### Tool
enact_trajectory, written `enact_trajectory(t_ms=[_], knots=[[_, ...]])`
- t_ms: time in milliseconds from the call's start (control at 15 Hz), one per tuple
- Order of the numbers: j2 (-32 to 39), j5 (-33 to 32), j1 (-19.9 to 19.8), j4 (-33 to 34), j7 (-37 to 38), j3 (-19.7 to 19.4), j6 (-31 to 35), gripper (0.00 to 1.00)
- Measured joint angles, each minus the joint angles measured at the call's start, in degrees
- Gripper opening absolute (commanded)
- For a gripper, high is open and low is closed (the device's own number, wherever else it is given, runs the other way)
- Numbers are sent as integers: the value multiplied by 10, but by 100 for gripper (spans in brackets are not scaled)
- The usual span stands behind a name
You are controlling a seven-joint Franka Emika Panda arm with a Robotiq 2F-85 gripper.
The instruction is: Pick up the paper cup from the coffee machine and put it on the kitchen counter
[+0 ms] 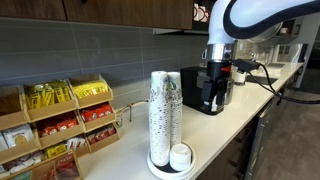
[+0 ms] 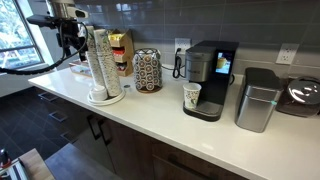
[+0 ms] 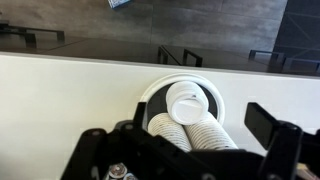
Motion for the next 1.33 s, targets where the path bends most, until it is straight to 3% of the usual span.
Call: enact_trajectory(t_ms=[267,600,933,1333], knots=[[30,3,-45,-1,44,-27,56,100],[86,11,-109,-13,52,-89,196,100],[131,22,-149,-38,118,-118,326,100],[139,23,-154,-43,153,-119,344,100]])
